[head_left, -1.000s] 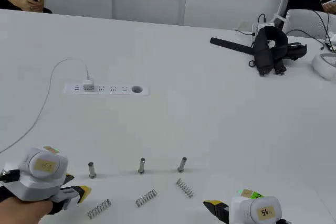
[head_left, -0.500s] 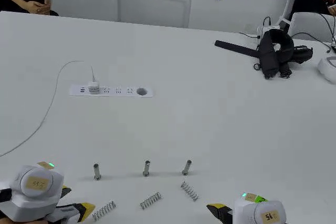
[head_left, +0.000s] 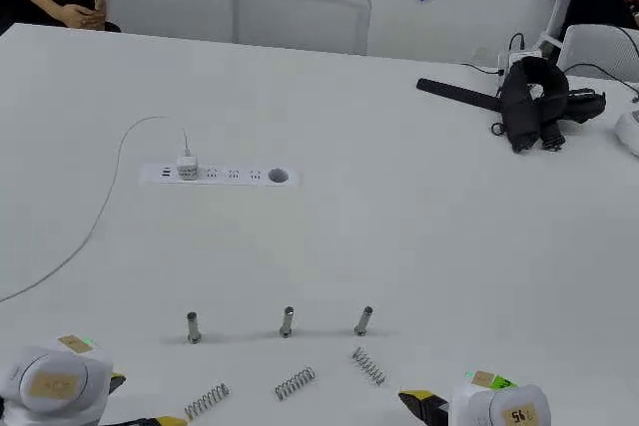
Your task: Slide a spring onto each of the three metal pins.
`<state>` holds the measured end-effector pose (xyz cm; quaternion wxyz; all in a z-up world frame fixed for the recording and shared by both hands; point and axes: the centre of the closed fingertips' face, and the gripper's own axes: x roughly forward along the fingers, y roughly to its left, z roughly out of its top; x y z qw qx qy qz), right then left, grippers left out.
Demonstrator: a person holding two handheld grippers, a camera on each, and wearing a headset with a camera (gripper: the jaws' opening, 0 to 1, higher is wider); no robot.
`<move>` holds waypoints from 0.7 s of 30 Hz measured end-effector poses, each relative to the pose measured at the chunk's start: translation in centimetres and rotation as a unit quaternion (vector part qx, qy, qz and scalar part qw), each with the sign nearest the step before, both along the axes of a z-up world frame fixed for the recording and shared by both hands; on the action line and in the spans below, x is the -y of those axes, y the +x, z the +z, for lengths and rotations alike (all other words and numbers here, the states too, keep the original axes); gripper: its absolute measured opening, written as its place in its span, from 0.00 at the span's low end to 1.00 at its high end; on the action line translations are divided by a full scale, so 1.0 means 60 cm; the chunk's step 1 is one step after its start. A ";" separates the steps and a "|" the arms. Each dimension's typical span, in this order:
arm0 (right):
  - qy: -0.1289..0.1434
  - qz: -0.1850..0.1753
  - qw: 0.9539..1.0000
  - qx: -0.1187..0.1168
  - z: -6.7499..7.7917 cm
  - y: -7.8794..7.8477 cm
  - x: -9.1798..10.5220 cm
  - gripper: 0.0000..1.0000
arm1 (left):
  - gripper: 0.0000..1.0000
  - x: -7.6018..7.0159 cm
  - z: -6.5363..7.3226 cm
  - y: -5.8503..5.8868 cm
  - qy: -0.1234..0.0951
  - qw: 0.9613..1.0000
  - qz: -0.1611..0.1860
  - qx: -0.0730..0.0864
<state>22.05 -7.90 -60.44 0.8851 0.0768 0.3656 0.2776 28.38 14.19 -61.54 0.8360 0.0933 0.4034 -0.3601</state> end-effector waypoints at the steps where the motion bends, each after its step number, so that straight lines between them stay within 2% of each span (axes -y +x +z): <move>1: 0.000 0.000 1.000 0.000 0.000 0.000 0.000 0.92 | 0.61 -0.002 -0.001 -0.003 0.001 1.000 -0.001 -0.001; 11: -0.001 0.003 1.000 -0.003 -0.003 -0.004 -0.003 0.92 | 0.68 -0.012 -0.010 -0.042 -0.005 1.000 0.002 -0.011; 21: 0.000 0.006 1.000 -0.002 -0.002 -0.004 -0.006 0.92 | 0.77 -0.014 -0.005 -0.045 -0.017 1.000 0.009 -0.010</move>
